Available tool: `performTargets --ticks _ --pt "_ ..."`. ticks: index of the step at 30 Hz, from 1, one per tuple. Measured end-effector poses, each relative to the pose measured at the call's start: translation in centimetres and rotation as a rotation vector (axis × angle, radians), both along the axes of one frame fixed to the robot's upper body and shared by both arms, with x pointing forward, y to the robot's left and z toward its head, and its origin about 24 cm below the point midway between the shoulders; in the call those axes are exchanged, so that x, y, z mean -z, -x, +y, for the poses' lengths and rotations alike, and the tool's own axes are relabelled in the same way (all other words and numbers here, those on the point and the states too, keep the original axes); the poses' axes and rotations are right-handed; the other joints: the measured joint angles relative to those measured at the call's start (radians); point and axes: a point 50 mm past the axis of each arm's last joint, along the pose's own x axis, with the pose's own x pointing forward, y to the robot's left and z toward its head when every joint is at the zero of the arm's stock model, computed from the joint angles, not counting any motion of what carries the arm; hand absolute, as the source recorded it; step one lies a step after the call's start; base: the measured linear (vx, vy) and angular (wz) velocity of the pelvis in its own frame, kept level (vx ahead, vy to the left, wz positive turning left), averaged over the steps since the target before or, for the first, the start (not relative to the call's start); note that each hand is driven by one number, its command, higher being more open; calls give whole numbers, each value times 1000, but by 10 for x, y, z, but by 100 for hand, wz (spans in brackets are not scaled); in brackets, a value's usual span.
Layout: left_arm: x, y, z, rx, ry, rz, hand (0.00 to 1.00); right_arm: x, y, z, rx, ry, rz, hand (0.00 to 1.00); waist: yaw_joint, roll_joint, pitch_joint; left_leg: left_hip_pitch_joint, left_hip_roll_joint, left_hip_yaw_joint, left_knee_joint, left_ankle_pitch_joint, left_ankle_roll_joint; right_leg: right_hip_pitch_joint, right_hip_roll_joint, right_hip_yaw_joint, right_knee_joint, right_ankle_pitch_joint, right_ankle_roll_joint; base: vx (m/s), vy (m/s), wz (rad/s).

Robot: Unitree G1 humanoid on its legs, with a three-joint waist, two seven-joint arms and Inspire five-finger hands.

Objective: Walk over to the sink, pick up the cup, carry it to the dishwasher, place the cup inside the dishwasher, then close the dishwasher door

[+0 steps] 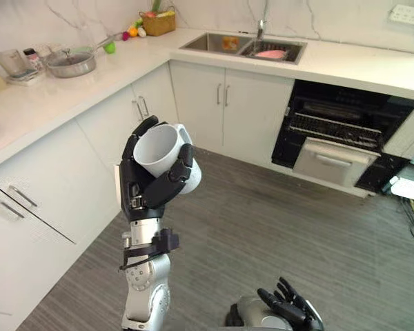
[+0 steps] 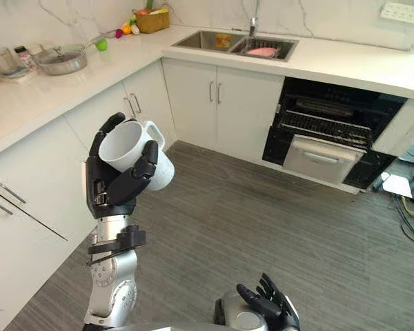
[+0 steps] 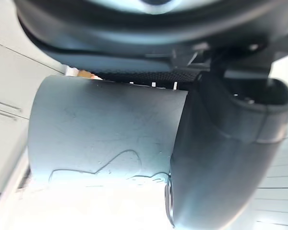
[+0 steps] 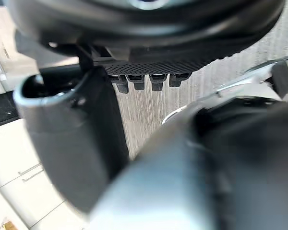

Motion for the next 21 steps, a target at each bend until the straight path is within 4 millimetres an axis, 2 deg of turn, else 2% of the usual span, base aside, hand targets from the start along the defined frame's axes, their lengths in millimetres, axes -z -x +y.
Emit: performTargets --ticks 1,2,3,4,5,6,7,8,9,11,12,13,14,15,16,17,18,19,20,21 --pt "-2 0 1 -2 1 -11 0 0 0 -1 1 2 1 100 11 1 -2 -35 -6 29 -43 -26 10 30 0 8 -32 4 -8 512 -16 -17" --pt "-7 2 3 -8 10 -45 0 -1 -3 -3 -4 4 -7 100 28 0 -2 -84 -18 86 -179 -79 13 75 -2 28 -78 8 -7 528 36 -40" --pt "-12 3 6 -13 18 -78 0 -2 -7 -5 -11 5 -22 100 41 -4 -4 -99 -46 141 -375 -101 13 111 -8 56 -116 12 1 661 98 -47" --pt "-13 3 7 -12 21 -87 0 -2 -10 -6 -8 8 -32 100 45 -6 -5 -98 -71 154 -491 -99 13 133 -14 70 -137 12 1 577 123 -49" --pt "-14 4 8 -12 14 -93 0 -4 -18 -8 -9 15 -53 100 46 -13 -9 -92 -121 148 -670 -84 12 160 -28 93 -166 9 8 723 226 -74" --pt "-13 4 9 -6 -2 -88 0 -5 -28 -11 -10 27 -84 100 52 -31 -15 -80 -216 81 -890 66 20 184 -61 151 -178 -13 47 608 227 -102" --pt "-10 4 8 1 -9 -73 0 -5 -32 -11 -1 30 -95 100 63 -42 -23 -47 -256 54 -957 158 60 197 -80 196 -176 -20 60 593 262 -94" --pt "-8 3 8 9 -22 -64 0 -4 -34 -7 15 20 -98 100 60 -67 -34 -26 -274 74 -975 154 63 203 -107 214 -174 -27 71 595 248 -54" --pt "-8 -1 4 40 -38 -57 0 -4 -39 -3 25 18 -117 100 39 -79 -44 -10 -275 81 -937 118 96 210 -115 256 -154 8 103 580 225 -29" --pt "-3 -5 4 71 -79 -42 0 -2 -43 3 41 7 -121 100 45 -90 -34 -35 -237 108 -757 72 108 249 -95 267 -132 87 104 456 155 -40" --pt "2 -6 4 97 -112 -26 0 0 -37 6 69 12 -109 100 45 -115 -42 -32 -266 130 -741 21 75 239 -97 241 -25 99 109 320 148 -62" --pt "4 -5 1 129 -118 -24 0 -1 -32 2 91 46 -115 100 45 -95 -54 31 -253 133 -832 0 125 166 -86 192 198 137 170 249 174 -62" --pt "3 -5 2 140 -133 -30 0 1 -31 6 115 39 -105 100 43 -121 -57 75 -267 144 -854 -38 116 116 -112 167 333 184 195 327 166 -52" --pt "5 -5 3 157 -152 -17 0 3 -28 12 146 33 -91 100 39 -166 -54 166 -308 165 -919 -55 120 23 -179 149 550 256 180 384 149 -46" --pt "8 -5 1 162 -145 1 0 1 -25 6 144 64 -94 100 28 -153 -52 228 -306 176 -966 -61 109 -65 -216 92 637 198 132 419 120 -38" --pt "8 -5 0 164 -142 5 0 -1 -24 4 141 80 -102 100 17 -140 -56 246 -297 180 -981 -60 112 -106 -223 61 635 158 125 348 115 -28" --pt "7 -6 -1 166 -146 0 0 -6 -27 2 141 107 -135 100 3 -123 -56 280 -277 183 -1011 -63 105 -182 -222 18 577 95 136 298 80 -9" --pt "6 -7 -1 161 -151 -1 0 -9 -30 3 139 113 -155 100 -10 -116 -49 297 -266 184 -1024 -64 103 -208 -219 -3 523 73 139 416 63 -11" --pt "7 -7 0 151 -150 10 0 -15 -39 3 132 132 -201 100 -31 -98 -35 328 -242 185 -1038 -71 91 -247 -207 -45 381 53 132 439 8 -22" --pt "8 -7 0 148 -150 22 0 -23 -47 3 134 154 -256 100 -38 -90 -19 362 -215 201 -1039 -85 65 -257 -192 -82 222 62 130 445 -6 -35"
